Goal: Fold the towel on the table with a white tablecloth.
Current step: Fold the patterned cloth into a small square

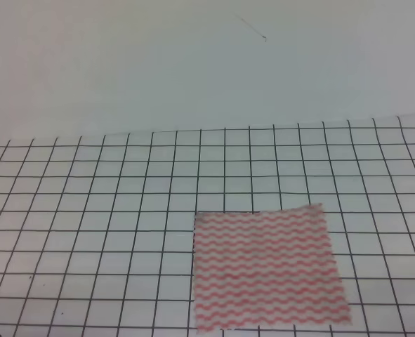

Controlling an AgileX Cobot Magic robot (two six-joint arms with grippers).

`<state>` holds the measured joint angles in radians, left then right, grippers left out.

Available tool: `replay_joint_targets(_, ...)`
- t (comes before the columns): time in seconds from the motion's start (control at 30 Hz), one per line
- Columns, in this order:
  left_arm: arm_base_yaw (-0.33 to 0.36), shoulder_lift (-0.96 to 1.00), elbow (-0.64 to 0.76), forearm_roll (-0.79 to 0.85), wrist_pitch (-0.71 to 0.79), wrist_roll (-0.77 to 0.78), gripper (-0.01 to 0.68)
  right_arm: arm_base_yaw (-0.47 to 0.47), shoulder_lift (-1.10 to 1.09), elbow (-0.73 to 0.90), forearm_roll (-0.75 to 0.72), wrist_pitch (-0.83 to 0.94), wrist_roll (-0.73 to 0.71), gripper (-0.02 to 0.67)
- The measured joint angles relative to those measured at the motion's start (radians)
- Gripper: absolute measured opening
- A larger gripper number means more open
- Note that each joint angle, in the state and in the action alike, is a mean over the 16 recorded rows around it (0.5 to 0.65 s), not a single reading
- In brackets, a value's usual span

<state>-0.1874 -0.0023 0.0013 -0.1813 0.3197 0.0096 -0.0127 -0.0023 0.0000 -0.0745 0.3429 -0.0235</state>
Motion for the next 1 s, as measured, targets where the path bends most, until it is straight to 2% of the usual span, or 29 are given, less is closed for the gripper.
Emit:
replay_joint_targets(0.8, 0.000, 0.000, 0.000, -0.002, -0.004, -0.001, -0.001, 0.000, 0.000, 0.000, 0.003, -0.005, 0.001, -0.001)
replay_joint_targets(1.0, 0.000, 0.001, 0.000, -0.072, -0.028, -0.001, -0.001, 0.000, 0.000, 0.000, 0.076, -0.069, 0.028, -0.001)
